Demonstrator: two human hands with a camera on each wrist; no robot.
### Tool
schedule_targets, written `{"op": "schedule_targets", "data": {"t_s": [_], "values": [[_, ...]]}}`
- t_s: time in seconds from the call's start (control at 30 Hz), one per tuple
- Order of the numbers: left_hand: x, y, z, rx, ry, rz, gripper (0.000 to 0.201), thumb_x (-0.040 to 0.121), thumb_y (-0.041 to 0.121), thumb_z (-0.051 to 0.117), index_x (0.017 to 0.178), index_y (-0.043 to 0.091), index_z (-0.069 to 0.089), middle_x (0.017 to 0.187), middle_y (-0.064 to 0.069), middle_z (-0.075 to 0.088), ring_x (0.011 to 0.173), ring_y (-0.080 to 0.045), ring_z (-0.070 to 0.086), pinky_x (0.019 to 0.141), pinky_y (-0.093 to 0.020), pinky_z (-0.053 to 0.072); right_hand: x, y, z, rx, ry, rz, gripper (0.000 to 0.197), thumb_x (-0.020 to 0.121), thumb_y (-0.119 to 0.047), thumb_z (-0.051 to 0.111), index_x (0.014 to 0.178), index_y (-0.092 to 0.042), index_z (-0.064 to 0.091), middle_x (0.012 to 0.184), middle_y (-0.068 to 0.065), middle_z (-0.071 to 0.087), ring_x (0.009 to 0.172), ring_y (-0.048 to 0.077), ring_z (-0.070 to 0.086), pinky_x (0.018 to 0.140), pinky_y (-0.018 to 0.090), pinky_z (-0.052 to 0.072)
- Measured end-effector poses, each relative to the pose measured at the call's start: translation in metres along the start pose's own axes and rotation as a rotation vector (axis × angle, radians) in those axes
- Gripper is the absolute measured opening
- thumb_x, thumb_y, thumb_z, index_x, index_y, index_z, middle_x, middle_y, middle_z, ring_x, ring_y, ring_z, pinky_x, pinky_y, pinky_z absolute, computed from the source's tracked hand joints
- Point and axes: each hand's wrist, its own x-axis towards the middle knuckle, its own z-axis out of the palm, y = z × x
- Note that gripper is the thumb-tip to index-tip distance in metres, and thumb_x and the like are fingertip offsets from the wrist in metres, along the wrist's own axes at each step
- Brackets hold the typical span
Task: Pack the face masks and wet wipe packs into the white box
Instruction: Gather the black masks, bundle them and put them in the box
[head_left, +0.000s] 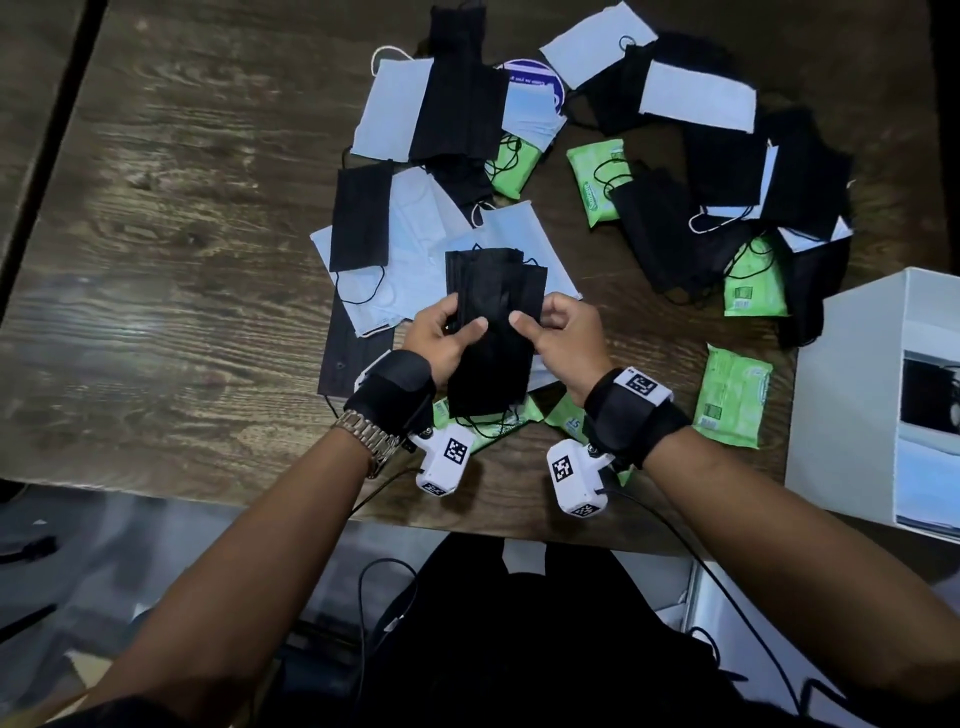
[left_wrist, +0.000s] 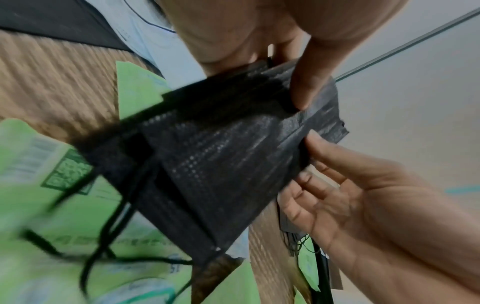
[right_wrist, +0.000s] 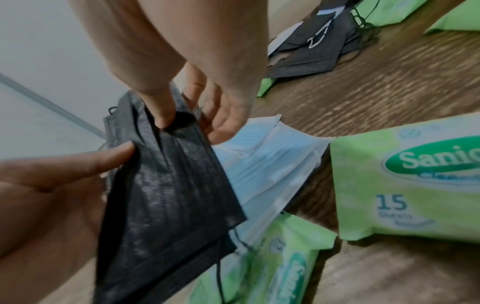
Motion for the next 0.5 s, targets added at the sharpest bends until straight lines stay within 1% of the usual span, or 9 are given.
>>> {"op": "schedule_targets", "data": {"t_s": [0.03,0.07,0.13,0.17,0.23,0.3,0.4,0.43,0.5], "values": [[0.0,0.0,0.0,0.003,-0.004,0.017,0.025,0.088,0.004,0.061,0.113,0.004,0.061,0.098,-0.005,0.066,0.092,-0.017,0.061,0.089,-0.035,0.05,0.001,0.001,0.0,-0.036,0.019,-0.01,0.021,0.085,-0.018,0.077,0.093,-0.002,0.064,0.091,0.007,0.072,0.082,0.016,0.069,0.076,0.029,0.057],[-0.001,-0.001,-0.001,-0.015,-0.004,0.021,0.03,0.086,0.008,0.059,0.116,0.007,0.059,0.099,-0.003,0.066,0.093,-0.014,0.062,0.089,-0.033,0.05,0.001,0.003,0.001,-0.043,0.019,0.023,0.031,0.082,-0.026,0.08,0.1,-0.007,0.063,0.097,0.004,0.071,0.087,0.013,0.068,0.079,0.027,0.056],[-0.002,-0.001,-0.002,-0.073,0.001,0.013,0.038,0.083,0.012,0.057,0.121,0.011,0.054,0.1,-0.002,0.066,0.091,-0.01,0.063,0.087,-0.03,0.051,0.002,0.006,0.0,0.05,-0.09,0.158,0.058,0.077,-0.035,0.084,0.123,-0.013,0.056,0.108,0.003,0.071,0.098,0.013,0.07,0.087,0.03,0.056],[-0.001,-0.003,-0.003,-0.099,-0.008,0.008,0.039,0.084,0.013,0.056,0.123,0.013,0.051,0.1,-0.004,0.066,0.09,-0.012,0.063,0.085,-0.032,0.052,0.003,0.009,0.0,0.121,-0.175,0.22,0.064,0.077,-0.032,0.084,0.129,-0.014,0.052,0.109,0.005,0.072,0.099,0.017,0.071,0.089,0.033,0.056],[0.001,-0.005,-0.008,-0.107,-0.038,0.005,0.04,0.086,0.012,0.056,0.124,0.015,0.045,0.096,-0.013,0.066,0.084,-0.023,0.063,0.079,-0.041,0.054,0.004,0.011,0.002,0.218,-0.3,0.258,0.055,0.081,-0.019,0.081,0.129,-0.011,0.056,0.109,0.011,0.074,0.101,0.024,0.072,0.09,0.037,0.057],[0.007,-0.007,-0.017,-0.058,-0.052,0.018,0.048,0.087,0.009,0.058,0.13,0.02,0.039,0.089,-0.014,0.067,0.079,-0.027,0.062,0.075,-0.046,0.054,0.007,0.009,0.007,0.202,-0.3,0.209,0.037,0.084,-0.008,0.077,0.119,-0.006,0.066,0.106,0.014,0.074,0.099,0.025,0.072,0.088,0.037,0.057],[0.018,-0.005,-0.033,-0.016,0.006,0.02,0.06,0.091,-0.004,0.056,0.134,0.031,0.035,0.072,-0.001,0.066,0.07,-0.016,0.062,0.071,-0.029,0.055,0.017,0.003,0.015,0.142,-0.236,0.16,0.025,0.086,-0.001,0.073,0.11,-0.002,0.068,0.101,0.013,0.075,0.091,0.021,0.073,0.081,0.033,0.059],[0.025,-0.004,-0.039,-0.002,0.063,0.015,0.058,0.09,-0.008,0.055,0.133,0.029,0.039,0.069,-0.002,0.061,0.068,-0.015,0.058,0.068,-0.025,0.052,0.02,0.0,0.017,0.123,-0.234,0.147,0.023,0.087,0.0,0.071,0.109,-0.003,0.068,0.101,0.012,0.075,0.09,0.019,0.073,0.08,0.032,0.059],[0.046,-0.005,-0.053,0.024,0.215,-0.043,0.046,0.088,-0.012,0.052,0.126,0.014,0.049,0.075,-0.011,0.055,0.071,-0.019,0.052,0.063,-0.022,0.048,0.028,-0.008,0.022,0.078,-0.231,0.12,0.02,0.089,0.0,0.069,0.108,-0.007,0.068,0.099,0.009,0.075,0.088,0.017,0.073,0.076,0.03,0.059]]}}
